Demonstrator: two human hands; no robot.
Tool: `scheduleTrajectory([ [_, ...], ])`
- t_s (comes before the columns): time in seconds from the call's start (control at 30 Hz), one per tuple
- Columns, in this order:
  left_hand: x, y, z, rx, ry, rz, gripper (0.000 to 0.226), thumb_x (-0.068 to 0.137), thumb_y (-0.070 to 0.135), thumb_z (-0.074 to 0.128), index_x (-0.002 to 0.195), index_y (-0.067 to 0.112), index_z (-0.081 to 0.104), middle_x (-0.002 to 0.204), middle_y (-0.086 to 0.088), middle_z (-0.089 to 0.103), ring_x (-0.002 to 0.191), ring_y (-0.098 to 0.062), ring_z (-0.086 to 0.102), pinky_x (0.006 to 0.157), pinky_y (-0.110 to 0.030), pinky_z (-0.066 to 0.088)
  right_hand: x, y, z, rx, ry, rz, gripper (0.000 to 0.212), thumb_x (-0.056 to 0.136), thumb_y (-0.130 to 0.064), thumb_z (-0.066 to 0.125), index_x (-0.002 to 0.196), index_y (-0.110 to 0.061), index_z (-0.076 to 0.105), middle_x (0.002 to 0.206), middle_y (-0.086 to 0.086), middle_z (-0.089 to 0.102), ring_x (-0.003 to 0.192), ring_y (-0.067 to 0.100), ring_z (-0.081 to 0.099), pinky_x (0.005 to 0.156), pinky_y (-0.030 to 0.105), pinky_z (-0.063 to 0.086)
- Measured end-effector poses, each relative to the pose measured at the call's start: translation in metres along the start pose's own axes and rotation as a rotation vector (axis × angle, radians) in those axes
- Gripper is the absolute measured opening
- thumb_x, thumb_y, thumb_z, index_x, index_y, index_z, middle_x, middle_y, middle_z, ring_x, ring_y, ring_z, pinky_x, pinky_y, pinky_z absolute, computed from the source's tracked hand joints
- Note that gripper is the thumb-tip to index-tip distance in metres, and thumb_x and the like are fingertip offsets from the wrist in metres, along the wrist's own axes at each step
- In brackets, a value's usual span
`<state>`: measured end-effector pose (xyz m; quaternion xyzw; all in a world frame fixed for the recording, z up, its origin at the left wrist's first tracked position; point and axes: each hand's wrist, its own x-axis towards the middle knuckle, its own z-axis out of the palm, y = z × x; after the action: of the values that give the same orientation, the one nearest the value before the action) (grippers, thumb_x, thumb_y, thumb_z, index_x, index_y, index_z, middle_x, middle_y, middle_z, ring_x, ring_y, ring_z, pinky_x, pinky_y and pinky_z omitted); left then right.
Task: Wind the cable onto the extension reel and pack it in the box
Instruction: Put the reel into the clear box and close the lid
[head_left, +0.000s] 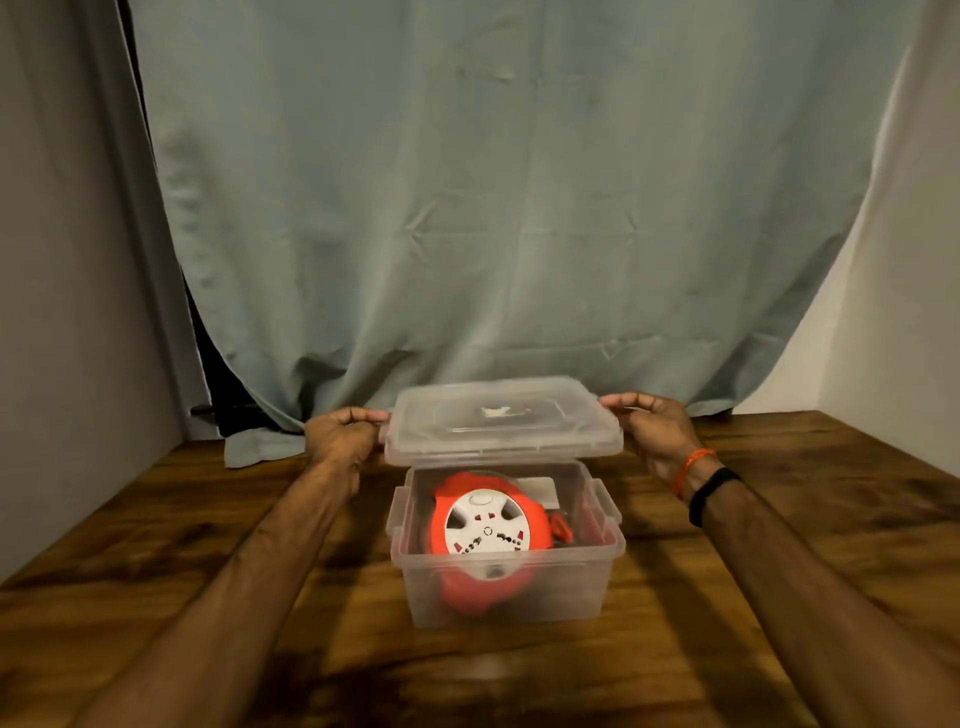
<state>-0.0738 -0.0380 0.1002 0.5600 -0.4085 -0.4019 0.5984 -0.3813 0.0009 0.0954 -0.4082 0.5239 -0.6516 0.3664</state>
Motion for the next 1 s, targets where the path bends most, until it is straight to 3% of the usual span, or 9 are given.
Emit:
scheduleTrajectory([
  [0.07,-0.004,0.000,-0.002,-0.031,0.001,-0.031,0.029,0.086,-0.015,0.059,0.070,0.009,0.066,0.079,-0.013,0.069,0.056,-0.021,0.065,0.049,-0.029,0.059,-0.004,0.001,0.000,0.012,-0.006,0.013,0.028,0.079,0.021,0.051,0.086,0.002,0.070,0.069,0.004,0.073,0.068,0.021,0.065,0.054,0.024,0.059],
  [0.17,-0.009,0.002,-0.005,-0.113,-0.023,-0.098,0.016,0.089,-0.008,0.057,0.088,0.003,0.069,0.084,-0.012,0.070,0.071,-0.024,0.067,0.061,-0.037,0.058,-0.010,0.000,-0.001,0.035,-0.009,0.056,0.032,0.078,0.018,0.044,0.088,0.005,0.071,0.082,0.011,0.074,0.073,0.022,0.069,0.057,0.026,0.059],
  [0.33,-0.016,-0.002,-0.006,-0.108,-0.114,-0.152,0.022,0.085,-0.015,0.049,0.079,0.001,0.064,0.082,-0.015,0.066,0.070,-0.025,0.062,0.068,-0.039,0.055,-0.017,0.006,0.000,-0.164,0.059,0.009,0.013,0.075,0.004,0.064,0.070,-0.001,0.075,0.081,0.022,0.073,0.073,0.026,0.066,0.080,0.045,0.058],
  [0.43,-0.021,-0.005,-0.004,0.002,-0.129,-0.121,0.014,0.082,-0.015,0.060,0.080,-0.002,0.066,0.086,-0.021,0.070,0.076,-0.031,0.067,0.079,-0.048,0.059,-0.017,0.009,0.005,-0.362,0.098,0.016,0.013,0.069,-0.007,0.070,0.056,-0.010,0.072,0.069,0.010,0.072,0.072,0.023,0.068,0.085,0.045,0.058],
  [0.53,-0.023,-0.013,-0.003,0.148,-0.159,-0.100,0.017,0.076,-0.012,0.069,0.092,-0.006,0.071,0.094,-0.023,0.074,0.087,-0.037,0.072,0.081,-0.051,0.061,-0.024,0.008,0.011,-0.570,0.143,0.018,0.008,0.072,-0.015,0.071,0.072,-0.008,0.076,0.081,0.011,0.075,0.084,0.027,0.069,0.085,0.041,0.057],
  [0.63,-0.021,-0.025,-0.005,0.242,-0.153,-0.117,0.016,0.071,-0.009,0.077,0.084,-0.002,0.073,0.090,-0.019,0.074,0.085,-0.037,0.072,0.080,-0.052,0.061,-0.034,0.012,0.016,-0.674,0.135,0.009,0.015,0.077,-0.011,0.070,0.089,-0.004,0.076,0.099,0.014,0.073,0.094,0.031,0.067,0.086,0.044,0.056],
  [0.77,0.017,-0.067,-0.007,0.238,-0.179,-0.162,0.045,0.043,0.003,0.080,0.088,0.004,0.076,0.092,-0.019,0.076,0.082,-0.037,0.074,0.073,-0.056,0.061,-0.040,0.021,0.017,-0.703,0.116,0.061,0.024,0.080,-0.017,0.073,0.103,-0.011,0.074,0.115,0.009,0.070,0.108,0.028,0.062,0.095,0.041,0.052],
  [0.87,0.001,-0.063,-0.009,0.258,-0.166,-0.160,0.021,0.060,-0.004,0.080,0.079,0.006,0.076,0.089,-0.019,0.076,0.083,-0.037,0.074,0.077,-0.056,0.061,-0.040,0.024,0.016,-0.723,0.145,0.062,0.021,0.080,-0.018,0.073,0.101,-0.017,0.075,0.114,0.005,0.071,0.108,0.024,0.062,0.095,0.036,0.052],
  [1.0,-0.025,-0.048,-0.007,0.279,-0.140,-0.145,0.017,0.073,-0.005,0.078,0.086,0.006,0.074,0.093,-0.016,0.074,0.089,-0.034,0.072,0.081,-0.051,0.061,-0.043,0.029,0.016,-0.750,0.171,0.068,0.016,0.078,-0.015,0.073,0.093,-0.020,0.077,0.105,0.002,0.073,0.102,0.022,0.064,0.090,0.033,0.053],
])
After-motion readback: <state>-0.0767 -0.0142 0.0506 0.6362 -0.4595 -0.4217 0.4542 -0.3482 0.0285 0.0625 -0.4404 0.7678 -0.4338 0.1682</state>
